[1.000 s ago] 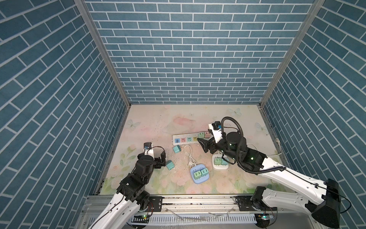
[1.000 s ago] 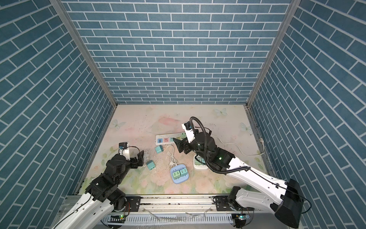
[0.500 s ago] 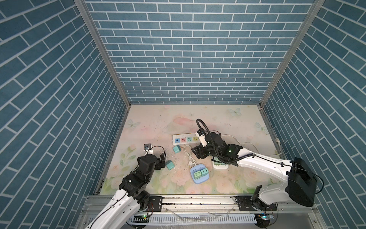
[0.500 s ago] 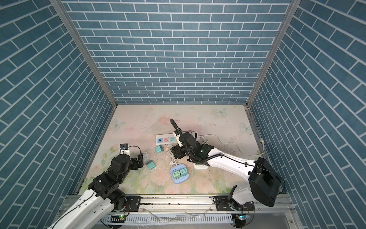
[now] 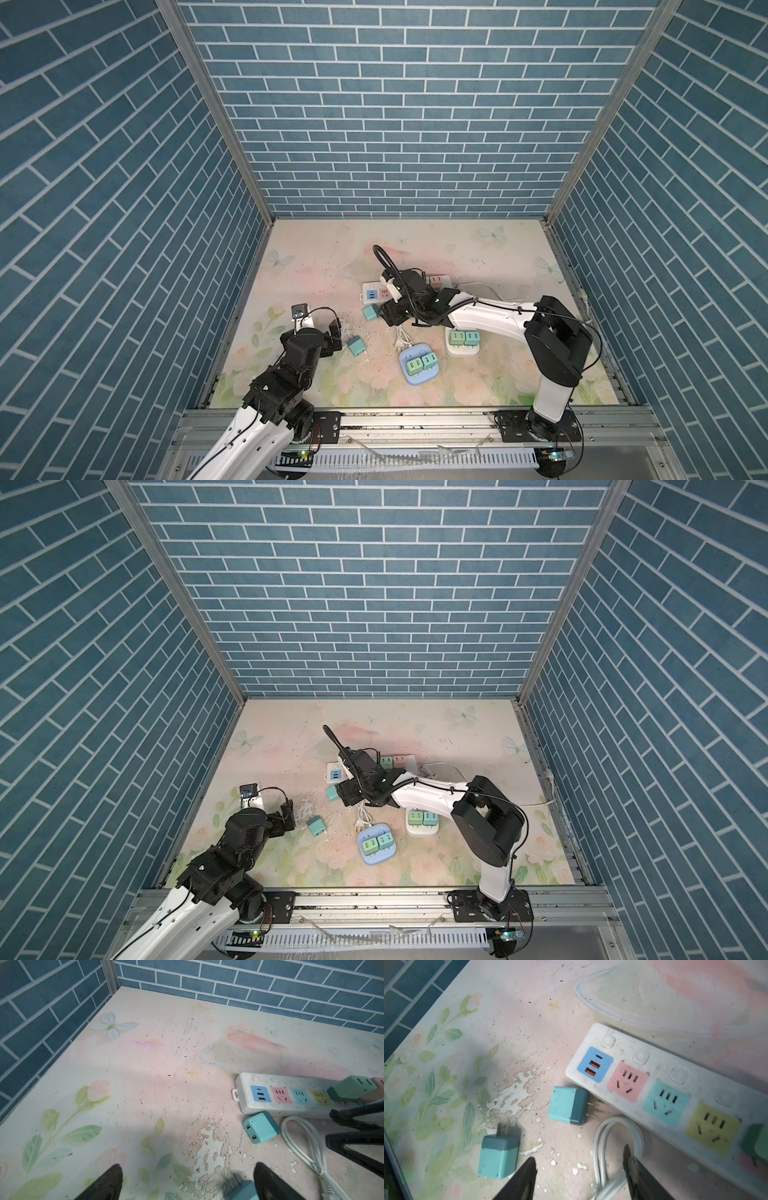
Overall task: Insert plugs into power strip
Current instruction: Pick up the plug from the center of the table.
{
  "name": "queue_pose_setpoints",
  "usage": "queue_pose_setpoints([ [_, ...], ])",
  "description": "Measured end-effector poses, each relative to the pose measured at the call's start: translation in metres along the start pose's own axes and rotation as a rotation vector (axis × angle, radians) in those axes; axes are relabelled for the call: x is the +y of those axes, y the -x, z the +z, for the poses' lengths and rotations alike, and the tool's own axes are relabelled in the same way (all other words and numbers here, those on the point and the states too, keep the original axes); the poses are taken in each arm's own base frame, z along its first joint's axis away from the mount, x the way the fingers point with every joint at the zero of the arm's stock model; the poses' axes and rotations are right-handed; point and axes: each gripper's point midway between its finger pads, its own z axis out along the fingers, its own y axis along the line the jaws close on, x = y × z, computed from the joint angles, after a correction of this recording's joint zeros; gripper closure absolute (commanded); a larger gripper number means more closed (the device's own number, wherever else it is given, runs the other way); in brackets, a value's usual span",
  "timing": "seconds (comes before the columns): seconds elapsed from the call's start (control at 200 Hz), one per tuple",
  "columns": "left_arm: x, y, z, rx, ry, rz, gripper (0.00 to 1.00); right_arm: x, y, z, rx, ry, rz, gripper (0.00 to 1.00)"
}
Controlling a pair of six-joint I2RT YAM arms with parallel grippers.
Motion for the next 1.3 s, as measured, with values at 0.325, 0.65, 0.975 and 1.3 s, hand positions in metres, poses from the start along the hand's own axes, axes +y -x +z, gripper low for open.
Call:
queue_pose_setpoints([
  [0.325,0.01,0.001,-0.005,-0.022,0.031,-0.028,0.0,0.009,0.022,0.037,0.0,0.028,-0.077,0.36],
  [0.65,0.013,0.003,-0.009,-0.036,0.036,-0.039,0.01,0.025,0.02,0.062,0.044,0.119,-0.084,0.43],
  [0.975,0.013,0.002,-0.009,-0.033,0.037,-0.04,0.0,0.039,0.028,0.089,0.062,0.15,-0.099,0.43],
  [1.3,0.013,0.002,-0.009,-0.032,0.037,-0.04,0.0,0.04,0.022,0.099,0.091,0.129,-0.123,0.43],
])
